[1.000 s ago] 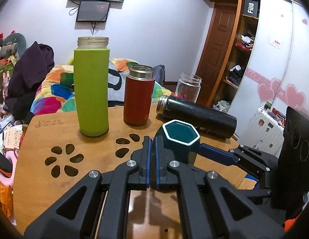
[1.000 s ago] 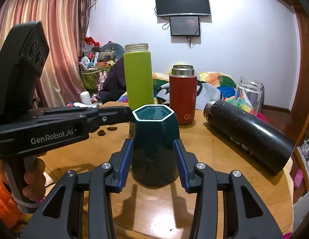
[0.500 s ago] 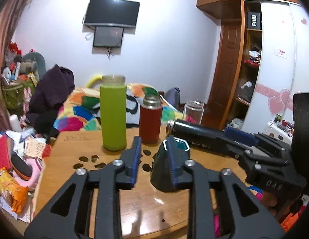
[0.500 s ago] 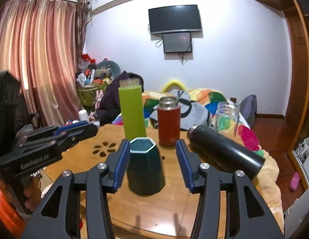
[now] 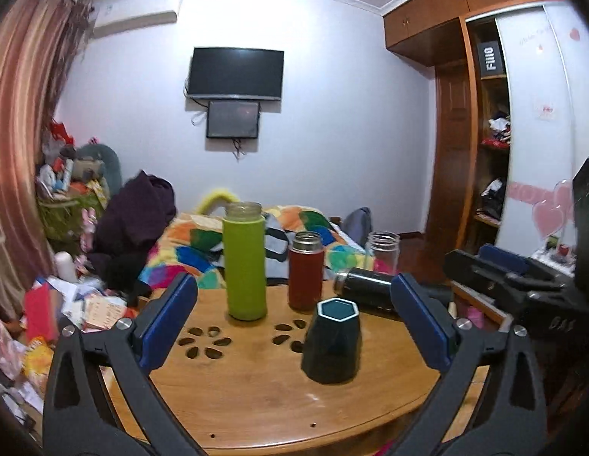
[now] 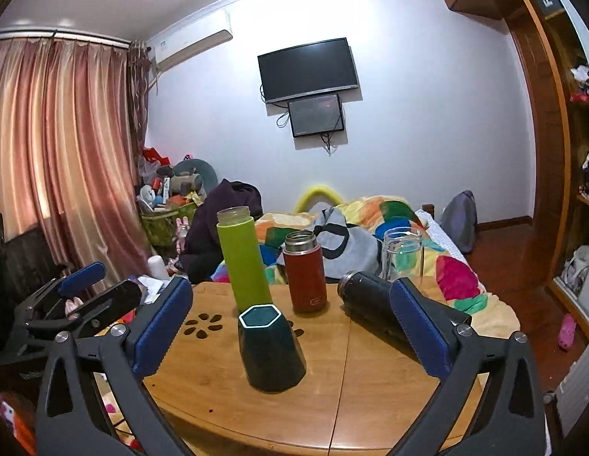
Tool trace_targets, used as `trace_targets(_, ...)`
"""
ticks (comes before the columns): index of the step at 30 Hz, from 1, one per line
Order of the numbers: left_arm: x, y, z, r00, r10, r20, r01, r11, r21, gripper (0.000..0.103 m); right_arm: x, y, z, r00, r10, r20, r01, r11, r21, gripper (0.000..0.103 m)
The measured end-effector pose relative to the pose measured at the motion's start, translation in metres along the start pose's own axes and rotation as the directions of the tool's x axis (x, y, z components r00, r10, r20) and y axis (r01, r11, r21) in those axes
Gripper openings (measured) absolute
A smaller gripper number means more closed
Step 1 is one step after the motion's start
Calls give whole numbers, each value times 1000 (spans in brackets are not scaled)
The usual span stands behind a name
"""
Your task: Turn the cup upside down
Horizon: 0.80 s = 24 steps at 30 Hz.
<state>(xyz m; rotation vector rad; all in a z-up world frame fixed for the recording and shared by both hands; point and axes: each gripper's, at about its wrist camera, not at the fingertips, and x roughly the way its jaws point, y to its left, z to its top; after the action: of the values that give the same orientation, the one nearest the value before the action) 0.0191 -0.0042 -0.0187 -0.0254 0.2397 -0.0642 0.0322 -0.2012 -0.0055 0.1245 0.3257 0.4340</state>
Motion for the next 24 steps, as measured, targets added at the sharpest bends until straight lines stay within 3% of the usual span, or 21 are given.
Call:
trace_targets(4, -2, -3, -2, 1000, 20, 1, -20, 1000, 9, 103, -5, 6, 0, 999, -40, 10, 40, 998, -37, 103)
trace_targets(13, -12, 4, -2, 998, 53, 15, -53, 999, -4, 103, -13, 15, -1, 998, -48, 28, 51, 995, -87, 103)
trace_targets(24, -15, 4, -3, 997, 77, 23, -77, 997, -6, 103, -13, 16, -1, 998, -56, 32, 59, 995, -76, 103)
